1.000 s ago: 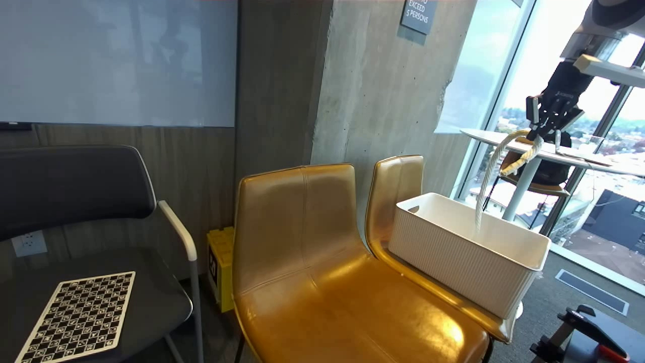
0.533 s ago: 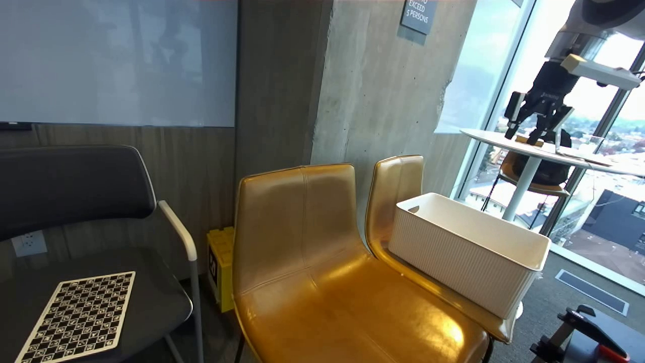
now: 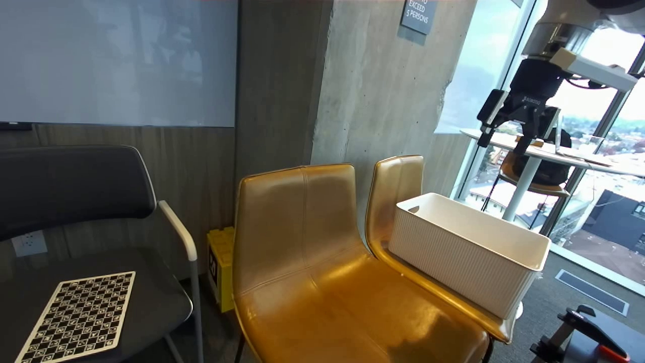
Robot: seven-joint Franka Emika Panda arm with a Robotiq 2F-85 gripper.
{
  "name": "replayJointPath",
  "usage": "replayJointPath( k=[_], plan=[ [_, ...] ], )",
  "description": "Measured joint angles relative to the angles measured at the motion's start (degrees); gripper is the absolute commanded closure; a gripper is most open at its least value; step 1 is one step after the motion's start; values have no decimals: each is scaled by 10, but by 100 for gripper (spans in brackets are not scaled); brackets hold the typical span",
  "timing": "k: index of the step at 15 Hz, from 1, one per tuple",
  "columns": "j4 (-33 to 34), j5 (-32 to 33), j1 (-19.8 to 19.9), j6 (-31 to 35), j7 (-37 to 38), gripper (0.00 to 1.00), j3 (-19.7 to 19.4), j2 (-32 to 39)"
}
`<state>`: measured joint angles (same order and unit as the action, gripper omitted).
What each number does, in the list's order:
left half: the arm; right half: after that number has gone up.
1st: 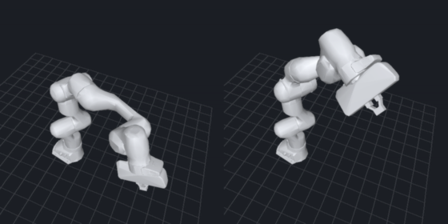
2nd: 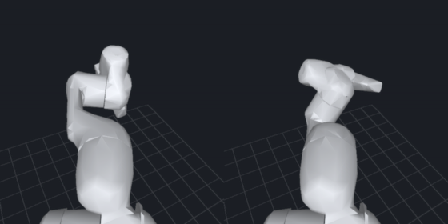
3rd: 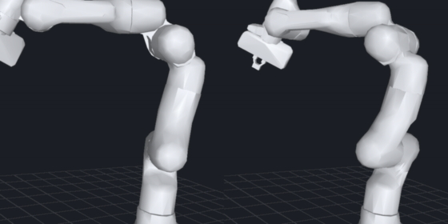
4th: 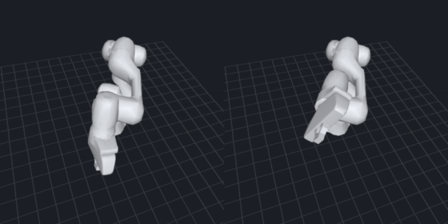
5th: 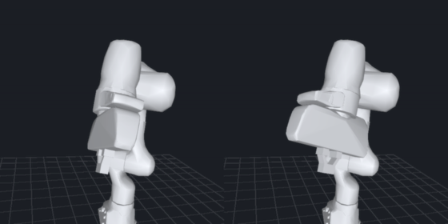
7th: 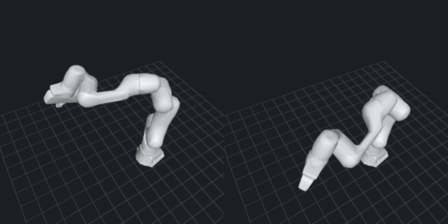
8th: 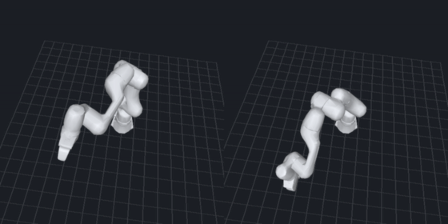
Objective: Put the white cords in the storage container.
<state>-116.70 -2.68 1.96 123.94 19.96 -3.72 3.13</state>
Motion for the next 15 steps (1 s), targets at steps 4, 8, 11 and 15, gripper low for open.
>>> replayJointPath(
  k=[4, 8, 11, 15],
  plan=[
    [-22, 30, -46, 25, 41, 0, 47, -3],
    [-21, 77, -90, 36, 115, 0, 85, 8],
    [-20, 82, -100, 40, 130, 0, 90, 15],
    [-17, 82, -96, 41, 130, 0, 88, 16]
  ],
)
